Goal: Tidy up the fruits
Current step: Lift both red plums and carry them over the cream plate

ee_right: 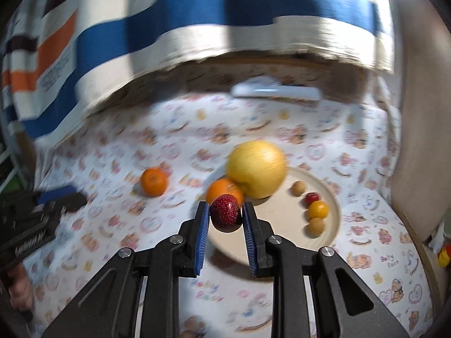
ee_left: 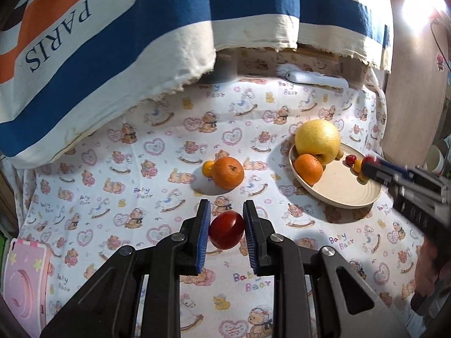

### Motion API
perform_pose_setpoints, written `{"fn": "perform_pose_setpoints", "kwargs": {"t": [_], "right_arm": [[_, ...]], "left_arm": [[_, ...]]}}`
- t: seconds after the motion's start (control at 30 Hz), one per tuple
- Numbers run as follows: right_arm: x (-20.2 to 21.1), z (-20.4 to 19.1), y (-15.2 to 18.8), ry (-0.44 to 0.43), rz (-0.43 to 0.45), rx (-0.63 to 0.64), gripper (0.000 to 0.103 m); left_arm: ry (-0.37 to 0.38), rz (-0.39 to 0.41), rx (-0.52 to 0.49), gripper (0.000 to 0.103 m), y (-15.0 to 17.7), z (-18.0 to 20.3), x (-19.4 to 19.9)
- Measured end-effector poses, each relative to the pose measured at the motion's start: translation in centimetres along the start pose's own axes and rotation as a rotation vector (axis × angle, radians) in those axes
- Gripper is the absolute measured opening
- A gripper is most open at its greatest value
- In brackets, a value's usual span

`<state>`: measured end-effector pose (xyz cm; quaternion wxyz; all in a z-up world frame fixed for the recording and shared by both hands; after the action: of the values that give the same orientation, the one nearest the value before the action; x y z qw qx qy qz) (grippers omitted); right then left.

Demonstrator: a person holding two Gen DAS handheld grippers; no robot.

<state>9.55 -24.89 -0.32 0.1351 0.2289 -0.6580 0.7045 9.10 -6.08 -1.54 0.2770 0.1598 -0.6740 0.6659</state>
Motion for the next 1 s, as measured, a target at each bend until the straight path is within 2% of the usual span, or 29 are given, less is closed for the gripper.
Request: {"fn": "perform_pose_setpoints", "kwargs": {"t": [0.13,0.37,0.43,0.53,0.77,0.9,1.0], "right_arm": [[-0.3,1.7,-0.4,0.013,-0.004,-0.024,0.025],[-0.4,5.2,-0.6,-0.026,-0.044,-0.103,0.025],[-0.8,6.2,-0.3,-0.041,-0.076,-0.143,0.025],[-2.0,7.8,0.6,-0.044,-0.170,-0.186,0.025],[-3.1,10.0,1.4,-0.055,-0.206,-0.241,0.025],[-4.0,10.8,1.9,-0.024,-0.235,-0.256,0.025],[-4.4,11.2,2.0,0.007,-0.240,-0.242,0.025]], "left_arm": [[0.002,0.003,-0.005,0.023,0.0,0.9,-0.1],[0.019,0.019,-0.023,0.023,-1.5,4.3,-0.2],[0.032,0.000,-0.030,0.023,-1.9,5.7,-0.9],[0.081,-0.029,-0.037,0.023,-2.6,8.1,-1.9],[0.161,-0.040,-0.040,0.023,-3.5,13.1,-5.0],[0.161,-0.057,-0.049,0.023,-2.6,14.4,-7.6],[0.151,-0.075,-0.050,0.023,-1.9,13.9,-8.9]]}}
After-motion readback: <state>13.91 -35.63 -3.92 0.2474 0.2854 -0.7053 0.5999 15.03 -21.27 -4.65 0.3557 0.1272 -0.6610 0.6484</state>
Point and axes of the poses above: each gripper's, at about its wrist camera, not at the fingertips, and x roughly against the way its jaws point, z to its right, y to its underside, the point moved 6 cm from there along -x, roughly the way its jaws point, and after that the axes turned 4 degrees about x, right-handed, at the moved point
